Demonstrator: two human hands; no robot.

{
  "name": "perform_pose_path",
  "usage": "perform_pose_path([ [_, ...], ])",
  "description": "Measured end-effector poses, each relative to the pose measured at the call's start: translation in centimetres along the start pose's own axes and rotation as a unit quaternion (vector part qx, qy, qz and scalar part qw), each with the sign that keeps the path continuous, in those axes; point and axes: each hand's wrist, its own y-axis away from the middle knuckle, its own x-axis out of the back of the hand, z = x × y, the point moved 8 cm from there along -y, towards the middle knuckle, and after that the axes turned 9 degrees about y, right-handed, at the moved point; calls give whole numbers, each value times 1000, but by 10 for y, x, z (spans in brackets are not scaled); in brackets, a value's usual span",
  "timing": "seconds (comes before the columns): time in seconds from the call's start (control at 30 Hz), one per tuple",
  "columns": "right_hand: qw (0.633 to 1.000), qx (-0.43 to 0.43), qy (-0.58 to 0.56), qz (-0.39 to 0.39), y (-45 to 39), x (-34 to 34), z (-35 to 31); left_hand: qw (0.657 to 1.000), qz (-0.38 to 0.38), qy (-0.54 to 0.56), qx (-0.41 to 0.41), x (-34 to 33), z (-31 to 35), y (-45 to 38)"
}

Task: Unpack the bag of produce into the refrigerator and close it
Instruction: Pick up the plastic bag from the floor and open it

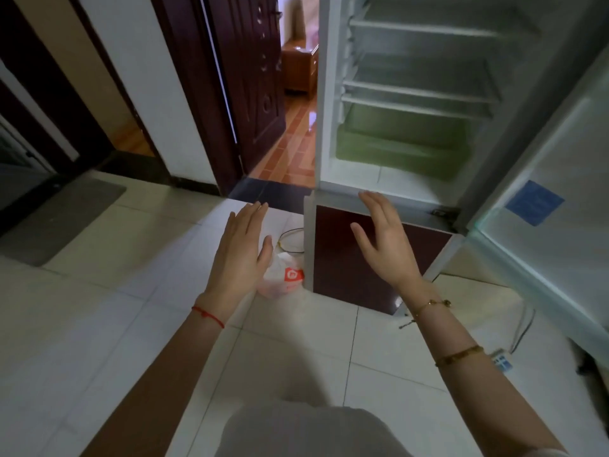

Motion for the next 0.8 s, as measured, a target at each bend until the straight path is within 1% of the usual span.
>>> perform_pose_path([
  [0.13, 1000, 4, -3, -18, -16, -36, -8, 1000, -10, -5, 29, -1, -44, -8],
  [0.27, 999, 9, -5, -52, -32, -75, -7, 999, -17, -8, 47, -8, -81, -19],
  [0.63, 985, -22, -28, -168, -106, -211, 24, 991, -46, -10, 127, -62, -174, -68],
  [0.8, 974, -12, -39, -223, -149, -272, 43, 987, -35, -6, 160, -85, -206, -107],
])
